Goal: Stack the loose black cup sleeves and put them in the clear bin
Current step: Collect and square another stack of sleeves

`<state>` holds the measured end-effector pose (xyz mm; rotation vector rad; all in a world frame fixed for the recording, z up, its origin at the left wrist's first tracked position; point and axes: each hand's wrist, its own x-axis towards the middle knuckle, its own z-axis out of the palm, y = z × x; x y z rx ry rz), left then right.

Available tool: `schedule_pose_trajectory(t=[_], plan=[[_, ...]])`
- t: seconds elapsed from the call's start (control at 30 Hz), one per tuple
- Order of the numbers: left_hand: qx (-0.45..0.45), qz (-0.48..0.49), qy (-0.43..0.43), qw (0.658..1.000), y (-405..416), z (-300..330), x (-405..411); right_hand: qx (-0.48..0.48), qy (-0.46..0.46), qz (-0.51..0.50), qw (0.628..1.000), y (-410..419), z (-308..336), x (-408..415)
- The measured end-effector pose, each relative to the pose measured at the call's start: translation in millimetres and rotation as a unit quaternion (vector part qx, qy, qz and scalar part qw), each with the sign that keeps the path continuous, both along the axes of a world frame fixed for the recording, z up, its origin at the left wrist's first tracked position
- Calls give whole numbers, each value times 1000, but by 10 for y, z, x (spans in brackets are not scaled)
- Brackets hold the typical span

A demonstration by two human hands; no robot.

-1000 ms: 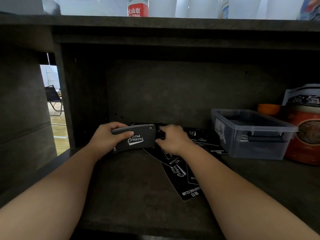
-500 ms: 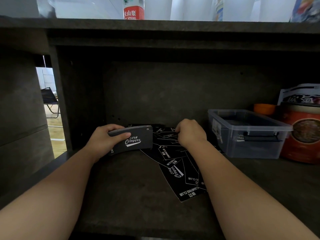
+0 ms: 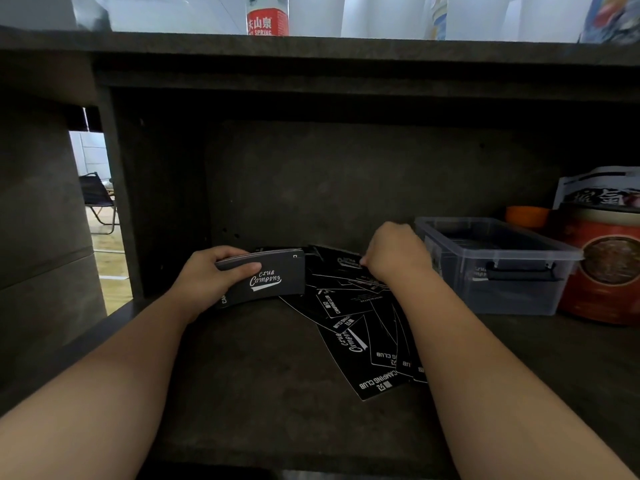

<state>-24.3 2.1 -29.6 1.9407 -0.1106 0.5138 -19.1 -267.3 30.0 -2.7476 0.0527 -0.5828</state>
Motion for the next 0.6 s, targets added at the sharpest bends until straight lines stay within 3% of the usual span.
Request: schedule_pose_trajectory(t=[0.13, 0.23, 0.33, 0.47, 0.6], plan=[[-1, -3, -2, 1000, -3, 12, -18, 50, -194, 87, 976, 69, 44, -110], [2, -5, -4, 1000, -8, 16, -15, 91, -274, 112, 951, 96, 47, -91], [-4, -11, 1, 1000, -10, 19, -8, 175, -230, 159, 944, 68, 17, -5], [-15, -16, -1, 1000, -26, 28, -23, 121, -103, 180, 971, 192, -182, 55], [-20, -22, 6, 1000, -8, 28, -28, 149, -62, 207, 965, 392, -336, 59]])
